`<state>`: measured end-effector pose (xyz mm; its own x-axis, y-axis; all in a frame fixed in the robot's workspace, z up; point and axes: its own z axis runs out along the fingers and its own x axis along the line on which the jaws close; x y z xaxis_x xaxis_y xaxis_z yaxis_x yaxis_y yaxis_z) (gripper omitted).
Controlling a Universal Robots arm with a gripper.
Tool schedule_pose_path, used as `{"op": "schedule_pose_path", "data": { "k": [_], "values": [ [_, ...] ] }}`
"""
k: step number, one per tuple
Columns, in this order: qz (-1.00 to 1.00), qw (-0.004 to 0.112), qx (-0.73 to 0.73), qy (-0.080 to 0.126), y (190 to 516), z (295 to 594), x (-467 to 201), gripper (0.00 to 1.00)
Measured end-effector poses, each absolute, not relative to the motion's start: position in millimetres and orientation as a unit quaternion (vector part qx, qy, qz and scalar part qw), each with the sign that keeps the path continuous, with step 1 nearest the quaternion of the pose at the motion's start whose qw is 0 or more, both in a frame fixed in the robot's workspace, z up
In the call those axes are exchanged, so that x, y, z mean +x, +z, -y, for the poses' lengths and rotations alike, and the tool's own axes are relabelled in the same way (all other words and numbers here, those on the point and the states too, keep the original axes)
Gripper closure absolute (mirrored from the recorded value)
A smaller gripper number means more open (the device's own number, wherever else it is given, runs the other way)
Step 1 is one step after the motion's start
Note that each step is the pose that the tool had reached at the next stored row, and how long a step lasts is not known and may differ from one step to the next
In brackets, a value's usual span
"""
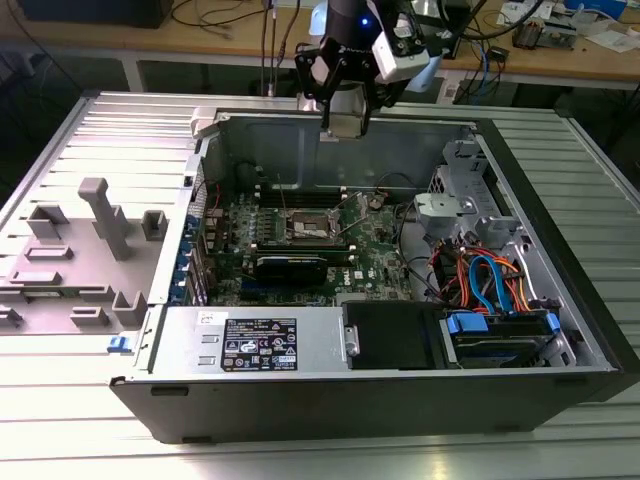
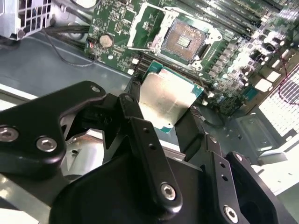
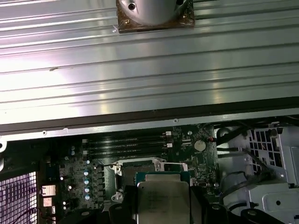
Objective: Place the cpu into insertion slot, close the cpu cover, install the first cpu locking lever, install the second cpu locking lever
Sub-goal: 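Place the cpu into insertion slot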
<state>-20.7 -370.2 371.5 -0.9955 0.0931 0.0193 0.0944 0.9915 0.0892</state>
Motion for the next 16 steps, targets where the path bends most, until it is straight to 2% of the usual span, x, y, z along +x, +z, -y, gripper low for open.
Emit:
{"op": "schedule_pose_path", "data": {
  "k": [16],
  "values": [
    [0.989,0.003,-0.143,-0.046,364.3,375.9,-20.7,0.46]
  ]
}}
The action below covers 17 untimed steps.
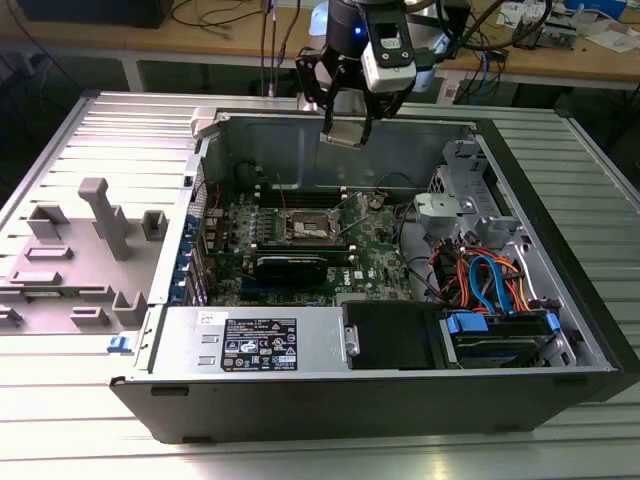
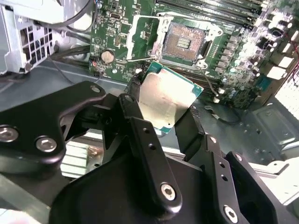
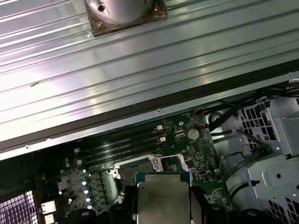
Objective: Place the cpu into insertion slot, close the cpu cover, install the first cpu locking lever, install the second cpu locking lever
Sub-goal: 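Place the cpu into insertion slot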
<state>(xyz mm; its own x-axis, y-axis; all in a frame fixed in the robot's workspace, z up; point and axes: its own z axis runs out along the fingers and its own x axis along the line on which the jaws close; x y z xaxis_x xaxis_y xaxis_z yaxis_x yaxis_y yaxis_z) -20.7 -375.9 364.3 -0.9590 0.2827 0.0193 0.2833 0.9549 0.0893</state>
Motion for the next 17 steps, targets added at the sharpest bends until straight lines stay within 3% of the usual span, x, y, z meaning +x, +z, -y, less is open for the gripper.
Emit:
{"op": "schedule_pose_path", "data": {
  "k": [17],
  "values": [
    [0.986,0.002,-0.161,-0.046,360.2,376.5,-21.0,0.46]
  ]
}}
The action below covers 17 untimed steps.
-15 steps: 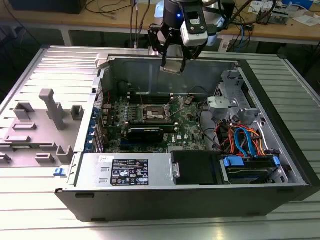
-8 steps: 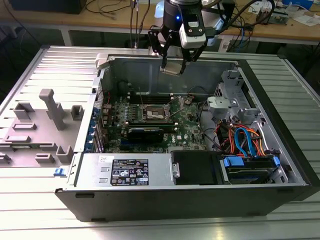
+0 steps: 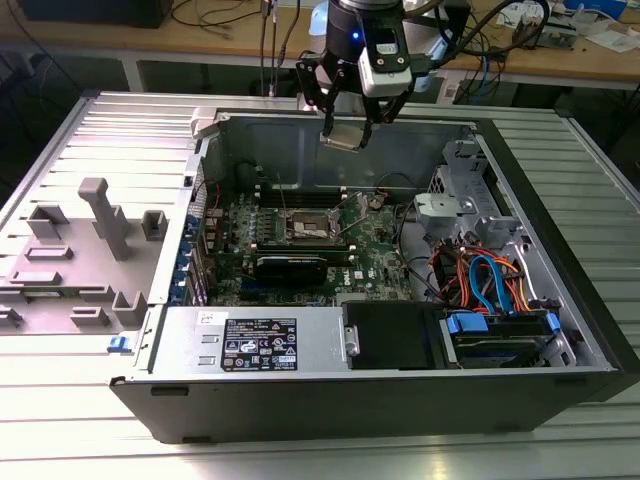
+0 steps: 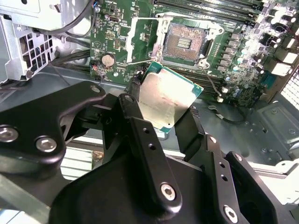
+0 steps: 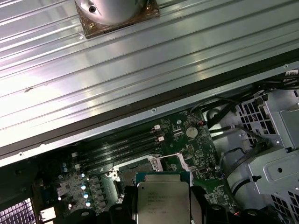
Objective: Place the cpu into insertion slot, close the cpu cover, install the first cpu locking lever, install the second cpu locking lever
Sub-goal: 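Place the cpu into insertion slot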
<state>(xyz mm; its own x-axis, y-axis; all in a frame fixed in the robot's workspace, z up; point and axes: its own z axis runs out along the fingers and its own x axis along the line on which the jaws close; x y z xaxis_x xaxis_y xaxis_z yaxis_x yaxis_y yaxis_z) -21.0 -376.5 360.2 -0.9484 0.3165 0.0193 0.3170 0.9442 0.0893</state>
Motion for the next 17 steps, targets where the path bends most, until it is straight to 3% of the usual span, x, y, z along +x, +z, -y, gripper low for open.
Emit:
{"op": "schedule_pose_path", "data": {
  "k": [17],
  "values": [
    [0.975,0.001,-0.215,-0.046,355.6,383.8,-36.1,0.46]
  ]
}}
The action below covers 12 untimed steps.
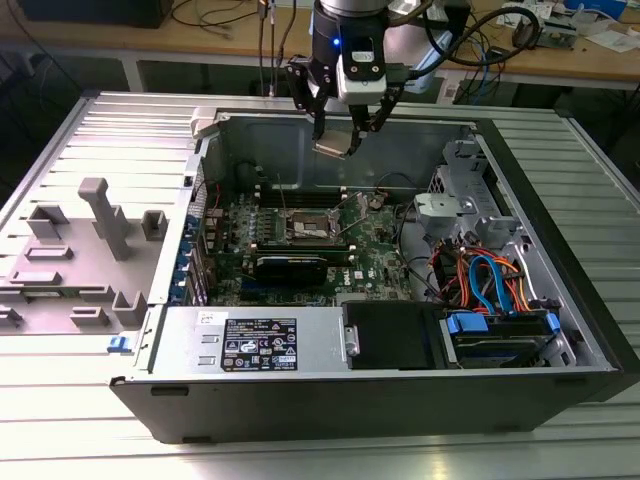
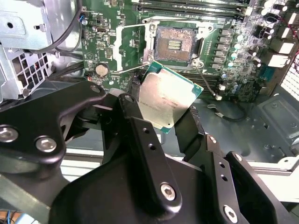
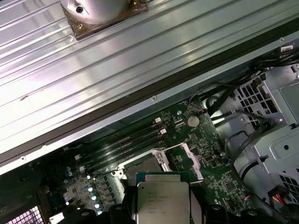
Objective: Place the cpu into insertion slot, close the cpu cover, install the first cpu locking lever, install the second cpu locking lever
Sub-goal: 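Place the cpu into insertion slot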
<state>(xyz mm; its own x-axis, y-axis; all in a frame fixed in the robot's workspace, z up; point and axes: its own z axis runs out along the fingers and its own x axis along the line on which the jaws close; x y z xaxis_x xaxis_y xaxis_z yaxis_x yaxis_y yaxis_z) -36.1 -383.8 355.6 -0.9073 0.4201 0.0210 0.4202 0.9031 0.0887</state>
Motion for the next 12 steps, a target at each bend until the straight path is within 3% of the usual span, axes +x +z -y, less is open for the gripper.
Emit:
{"op": "schedule_pose_path", "data": {
  "k": [12],
  "values": [
    [0.975,0.001,-0.215,-0.046,355.5,383.9,-36.8,0.46]
  ]
}}
